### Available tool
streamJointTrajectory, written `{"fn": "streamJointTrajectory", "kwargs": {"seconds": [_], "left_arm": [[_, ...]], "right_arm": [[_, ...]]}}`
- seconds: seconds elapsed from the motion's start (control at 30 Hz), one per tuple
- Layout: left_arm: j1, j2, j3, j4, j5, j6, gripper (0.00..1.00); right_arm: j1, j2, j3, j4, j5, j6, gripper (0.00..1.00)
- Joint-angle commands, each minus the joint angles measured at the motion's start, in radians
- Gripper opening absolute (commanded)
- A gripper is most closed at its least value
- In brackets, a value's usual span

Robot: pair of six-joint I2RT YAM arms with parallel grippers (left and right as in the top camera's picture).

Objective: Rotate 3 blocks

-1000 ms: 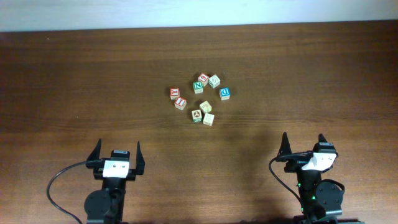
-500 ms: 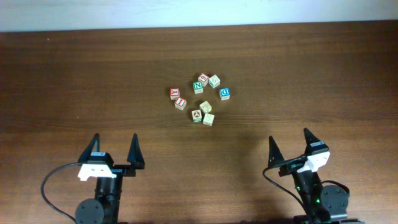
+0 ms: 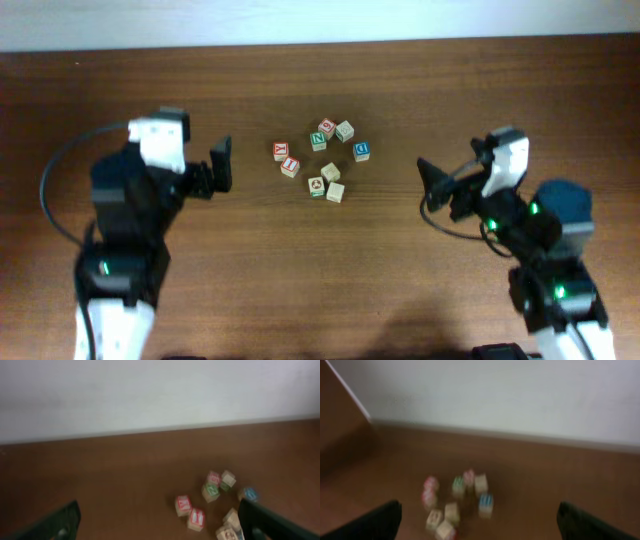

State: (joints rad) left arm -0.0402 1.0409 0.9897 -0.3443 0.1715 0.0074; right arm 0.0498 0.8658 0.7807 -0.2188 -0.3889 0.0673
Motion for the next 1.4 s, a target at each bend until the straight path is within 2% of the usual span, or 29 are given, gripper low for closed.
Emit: {"fn": "streamJointTrajectory", "kwargs": {"seconds": [0.0,0.07,0.13,0.2,0.27,0.33,0.37,0.4,0.43,0.47,0.5,0.57,0.6,0.7,0.83,0.9,1.1,1.17,1.3,1.37], "left_arm": [[-0.005,0.209,0.223,-0.119,0.084,0.048,0.99],[-0.005,0.389,0.413,-0.308,0.167,0.048,0.99],[-0.005,0.505,0.52,-0.438,0.201,0.047,0.99],[-0.006,0.57,0.529,-0.455,0.243,0.047,0.99],[-0.006,0.599,0.529,-0.483,0.286,0.038,0.99],[-0.006,0.614,0.529,-0.513,0.333,0.039,0.99],[-0.006,0.614,0.529,-0.513,0.33,0.039,0.99],[-0.006,0.614,0.529,-0.502,0.315,0.039,0.99],[-0.006,0.615,0.529,-0.495,0.277,0.039,0.99],[-0.006,0.616,0.529,-0.495,0.215,0.034,0.94],[-0.006,0.619,0.529,-0.496,0.119,-0.037,0.9],[-0.003,0.633,0.529,-0.539,-0.209,-0.368,0.89],[-0.003,0.64,0.529,-0.543,-0.246,-0.404,0.89],[-0.003,0.656,0.529,-0.543,-0.304,-0.404,0.89],[-0.003,0.671,0.529,-0.543,-0.327,-0.404,0.91],[-0.003,0.674,0.529,-0.543,-0.327,-0.404,0.93],[-0.003,0.678,0.529,-0.539,-0.327,-0.404,0.97],[-0.003,0.678,0.529,-0.536,-0.33,-0.403,0.97],[-0.003,0.678,0.529,-0.516,-0.33,-0.404,0.97],[-0.003,0.678,0.529,-0.513,-0.33,-0.403,0.97]], "right_arm": [[-0.004,0.222,0.212,-0.141,-0.082,-0.011,0.99],[-0.002,0.394,0.386,-0.32,-0.108,-0.012,0.98],[0.005,0.541,0.536,-0.485,-0.1,-0.012,0.98],[0.024,0.695,0.662,-0.589,-0.099,-0.019,0.98],[0.029,0.76,0.672,-0.526,-0.101,-0.019,0.98],[0.032,0.838,0.671,-0.46,-0.185,0.056,0.99],[0.053,0.868,0.672,-0.454,-0.182,0.057,0.84],[0.083,0.892,0.671,-0.449,-0.172,0.066,0.76],[0.121,0.913,0.671,-0.441,-0.101,0.13,0.73],[0.183,0.94,0.672,-0.434,0.04,0.234,0.73],[0.221,0.956,0.671,-0.435,0.115,0.301,0.73],[0.317,1.006,0.671,-0.433,0.202,0.438,0.69],[0.349,1.027,0.671,-0.432,0.23,0.48,0.7],[0.426,1.093,0.671,-0.43,0.27,0.583,0.7],[0.465,1.138,0.671,-0.435,0.325,0.698,0.63],[0.47,1.151,0.668,-0.443,0.349,0.702,0.59],[0.489,1.218,0.653,-0.443,0.34,0.7,0.57],[0.489,1.218,0.653,-0.46,0.346,0.697,0.49],[0.467,1.217,0.689,-0.519,0.341,0.496,0.35],[0.453,1.217,0.732,-0.605,0.341,0.402,0.34]]}}
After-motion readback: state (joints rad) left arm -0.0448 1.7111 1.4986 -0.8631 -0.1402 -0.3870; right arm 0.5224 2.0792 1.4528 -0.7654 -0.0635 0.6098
